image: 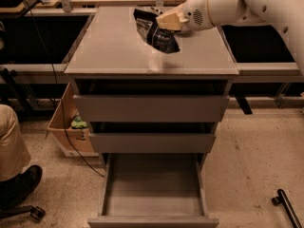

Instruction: Place blue chip bag into bottom drawer

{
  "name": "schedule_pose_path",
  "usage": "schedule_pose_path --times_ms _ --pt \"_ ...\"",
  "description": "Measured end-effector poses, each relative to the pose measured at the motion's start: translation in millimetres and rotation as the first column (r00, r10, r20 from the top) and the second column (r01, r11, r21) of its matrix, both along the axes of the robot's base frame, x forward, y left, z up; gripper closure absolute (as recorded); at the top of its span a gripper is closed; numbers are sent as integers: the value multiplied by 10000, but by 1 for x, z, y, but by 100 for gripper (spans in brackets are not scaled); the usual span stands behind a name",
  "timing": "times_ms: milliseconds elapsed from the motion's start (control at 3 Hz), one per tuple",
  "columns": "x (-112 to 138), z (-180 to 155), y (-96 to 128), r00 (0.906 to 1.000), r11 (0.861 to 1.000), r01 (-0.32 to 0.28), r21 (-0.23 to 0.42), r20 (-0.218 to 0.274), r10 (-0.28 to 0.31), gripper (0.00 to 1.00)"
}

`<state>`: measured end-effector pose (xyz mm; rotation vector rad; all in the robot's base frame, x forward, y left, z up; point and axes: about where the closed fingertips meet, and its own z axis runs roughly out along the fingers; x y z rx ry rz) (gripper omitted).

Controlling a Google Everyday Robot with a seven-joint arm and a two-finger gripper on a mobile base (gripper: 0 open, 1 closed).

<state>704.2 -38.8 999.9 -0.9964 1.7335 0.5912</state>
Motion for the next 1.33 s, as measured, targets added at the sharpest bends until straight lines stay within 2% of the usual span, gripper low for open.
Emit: schedule_pose_path --times_ms 333,667,1000,1333 --pt "2 -3 14 9993 9993 -362 98 -131 363 100" --pt "-19 -15 31 9949 9942 -1005 -373 -99 1002 100" --pt "-67 -20 34 9877 9840 -1529 -918 198 1553 100" --pt "-136 -75 14 9737 9497 -2234 -2196 -56 2277 100"
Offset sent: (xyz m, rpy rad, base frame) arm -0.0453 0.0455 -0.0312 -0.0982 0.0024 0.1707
